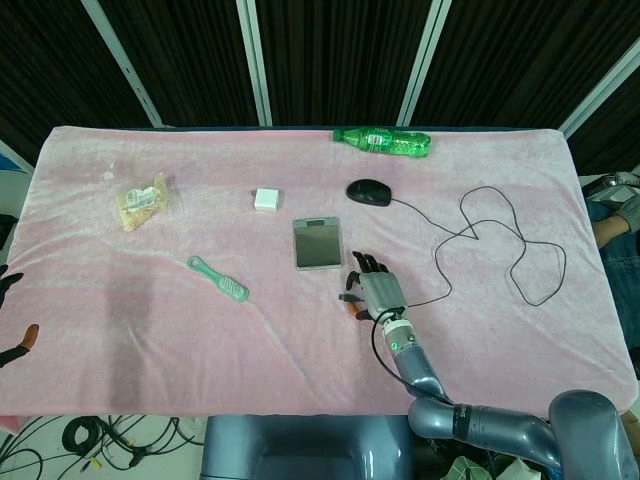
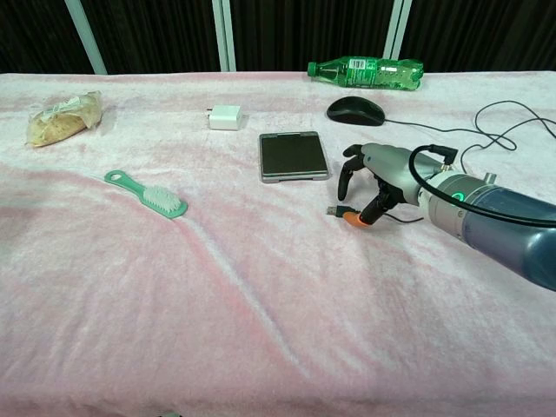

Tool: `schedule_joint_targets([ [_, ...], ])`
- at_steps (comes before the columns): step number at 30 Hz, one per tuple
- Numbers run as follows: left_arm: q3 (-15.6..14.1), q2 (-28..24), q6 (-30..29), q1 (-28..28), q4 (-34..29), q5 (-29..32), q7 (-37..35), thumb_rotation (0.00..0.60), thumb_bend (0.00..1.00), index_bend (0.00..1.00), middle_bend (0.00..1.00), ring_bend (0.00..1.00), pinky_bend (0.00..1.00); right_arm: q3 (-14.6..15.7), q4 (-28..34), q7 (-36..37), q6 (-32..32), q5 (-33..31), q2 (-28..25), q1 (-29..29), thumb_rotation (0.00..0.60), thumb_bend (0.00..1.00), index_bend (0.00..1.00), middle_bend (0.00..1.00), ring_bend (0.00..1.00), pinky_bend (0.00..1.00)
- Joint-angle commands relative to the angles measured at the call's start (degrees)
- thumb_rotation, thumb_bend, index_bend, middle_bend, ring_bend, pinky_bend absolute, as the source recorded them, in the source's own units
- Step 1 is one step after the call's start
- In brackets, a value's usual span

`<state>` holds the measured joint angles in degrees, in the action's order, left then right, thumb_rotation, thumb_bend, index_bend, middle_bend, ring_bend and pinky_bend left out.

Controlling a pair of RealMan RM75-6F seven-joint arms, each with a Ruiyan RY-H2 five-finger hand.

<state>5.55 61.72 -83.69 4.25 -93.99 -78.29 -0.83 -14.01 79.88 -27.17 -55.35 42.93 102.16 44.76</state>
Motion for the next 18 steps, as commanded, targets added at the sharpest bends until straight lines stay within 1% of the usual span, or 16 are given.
schedule_joint_targets([
  [1, 0.0, 0.0, 0.0, 0.0, 0.0, 0.1, -0.1, 0.6, 0.34, 0.16, 0.06, 0.0, 0.0, 0.0, -0.1, 0.0, 0.1, -0.1, 0.0, 0.1, 0.6, 0.28, 0.48, 0.03, 0.05, 0.16],
  [18, 0.0, 0.0, 0.1, 0.0, 0.0, 0.0, -0.1, 0.6, 0.34, 0.16, 0.06, 0.0, 0.0, 0.0, -0.4, 0.4, -0.3, 0.0, 0.6, 0.0, 0.6, 0.28, 0.5, 0.03, 0.05, 0.16],
])
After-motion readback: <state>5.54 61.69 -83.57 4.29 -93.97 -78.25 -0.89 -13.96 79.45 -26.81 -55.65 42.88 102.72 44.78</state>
